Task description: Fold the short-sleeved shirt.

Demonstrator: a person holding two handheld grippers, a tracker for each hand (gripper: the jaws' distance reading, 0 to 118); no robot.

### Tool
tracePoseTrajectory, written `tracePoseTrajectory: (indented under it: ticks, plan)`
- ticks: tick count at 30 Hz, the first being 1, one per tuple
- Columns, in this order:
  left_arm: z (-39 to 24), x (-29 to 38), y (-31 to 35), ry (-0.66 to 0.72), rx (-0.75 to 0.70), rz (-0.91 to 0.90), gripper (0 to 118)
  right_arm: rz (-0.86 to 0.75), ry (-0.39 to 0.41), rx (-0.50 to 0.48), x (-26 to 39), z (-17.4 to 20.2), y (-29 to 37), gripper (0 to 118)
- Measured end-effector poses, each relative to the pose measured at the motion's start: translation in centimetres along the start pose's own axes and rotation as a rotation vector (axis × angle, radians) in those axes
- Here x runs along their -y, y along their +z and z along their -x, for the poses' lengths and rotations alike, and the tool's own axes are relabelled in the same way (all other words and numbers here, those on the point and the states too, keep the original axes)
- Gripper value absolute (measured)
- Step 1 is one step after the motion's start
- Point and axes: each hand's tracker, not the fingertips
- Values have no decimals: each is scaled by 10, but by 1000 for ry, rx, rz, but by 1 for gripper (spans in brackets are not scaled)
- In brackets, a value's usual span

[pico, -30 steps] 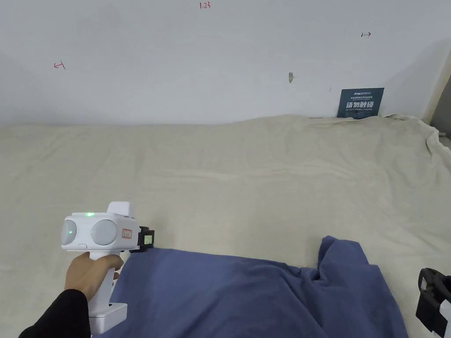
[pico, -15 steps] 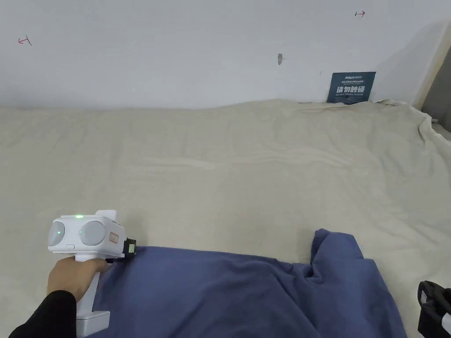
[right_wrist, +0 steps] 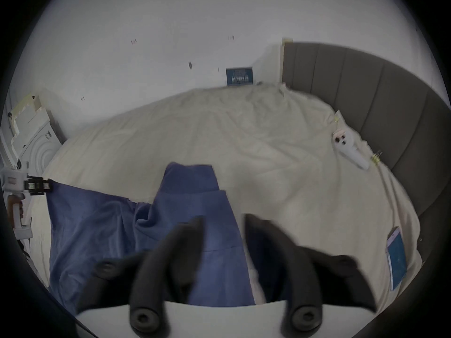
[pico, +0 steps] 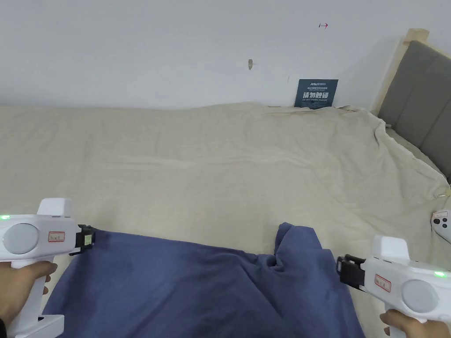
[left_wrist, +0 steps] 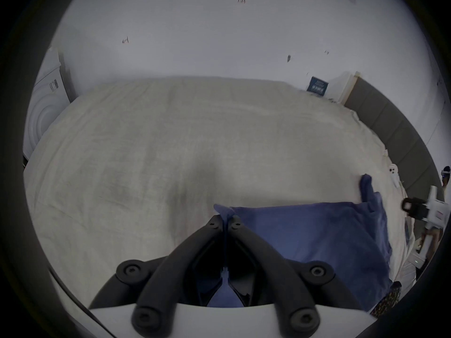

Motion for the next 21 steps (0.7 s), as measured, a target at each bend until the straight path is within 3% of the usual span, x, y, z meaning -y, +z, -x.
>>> tracePoseTrajectory:
  ticks: [1,2,7,11,16,17,18,21]
  plan:
    - [0,-2,6,0,5,-4,0,17,15,5,-1,1,-9,90]
    - [0,-2,13,1,9,-12,0,51,21,17,-1,1,-19,93]
    - [-2,-2,32,-7,14,-32,0,157,67,92,2,8,-55,93]
    - [-4,-1,36,-15,12,-34,0,190,83,82,3,12,-75,90]
    - [-4,2,35,-13,5,-26,0,211,109,64,4,21,-75,35]
    - [-3,3,34,-11,3,-25,0,209,113,49,4,22,-73,12]
    - [-3,3,35,-10,1,-24,0,208,118,45,5,26,-66,2]
    - [-3,6,39,-7,-5,-27,0,167,148,41,4,32,-41,2]
